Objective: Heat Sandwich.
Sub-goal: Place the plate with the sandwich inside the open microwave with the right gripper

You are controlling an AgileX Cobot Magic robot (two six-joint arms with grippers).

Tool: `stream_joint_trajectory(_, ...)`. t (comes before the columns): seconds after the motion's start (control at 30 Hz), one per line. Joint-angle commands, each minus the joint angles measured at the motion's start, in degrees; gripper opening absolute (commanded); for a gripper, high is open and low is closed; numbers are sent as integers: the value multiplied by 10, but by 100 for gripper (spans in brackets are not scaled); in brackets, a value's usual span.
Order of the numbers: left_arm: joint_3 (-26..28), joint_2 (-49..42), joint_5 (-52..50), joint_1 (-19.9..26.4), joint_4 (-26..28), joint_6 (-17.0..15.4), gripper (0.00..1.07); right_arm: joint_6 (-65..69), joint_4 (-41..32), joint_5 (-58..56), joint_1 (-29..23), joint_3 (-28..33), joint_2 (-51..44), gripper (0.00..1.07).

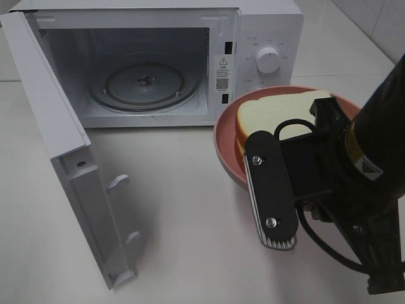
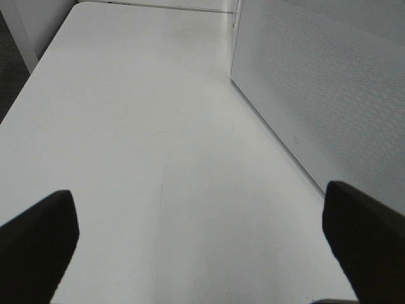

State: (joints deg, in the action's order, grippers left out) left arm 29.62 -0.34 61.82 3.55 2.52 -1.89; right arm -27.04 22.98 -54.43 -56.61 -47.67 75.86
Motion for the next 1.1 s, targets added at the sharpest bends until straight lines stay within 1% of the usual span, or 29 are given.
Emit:
stream_joint_trajectory(0.03, -1, -10, -6, 2, 4, -2, 100, -44, -3, 16, -2, 1, -5, 3)
stream_joint_trajectory(0.23, -1, -10, -6, 2, 4, -2, 100, -94, -5, 29, -2, 1, -5, 3)
stream_joint_trajectory(0.43, -1, -10, -6, 2, 4, -2, 100, -58, -7, 26, -2, 1, -5, 4)
stream_joint_trajectory(0.53, -1, -10, -6, 2, 4, -2, 100, -73, -4, 38, -2, 1, -5, 4)
stream_joint_trajectory(0.6, -1, -10, -6, 2, 4, -2, 100, -121, -3, 40, 0, 1, -5, 4)
stream_joint_trajectory(0.7, -1, -10, -6, 2, 4, -2, 100, -147, -3, 41, 0, 1, -5, 4)
stream_joint_trajectory(0.83, -1, -10, -6, 2, 4, -2, 100, -182, -8, 46, 15, 1, -5, 4)
stream_joint_trajectory(0.9, -1, -10, -6, 2, 4, -2, 100, -224, -13, 57, 40, 1, -5, 4)
stream_joint_trajectory(0.97, -1, -10, -6, 2, 4, -2, 100, -240, -14, 60, 47, 1, -5, 4)
stream_joint_trajectory(1.1, -1, -10, -6, 2, 4, -2, 100, -336, -68, 85, 80, 1, -5, 4)
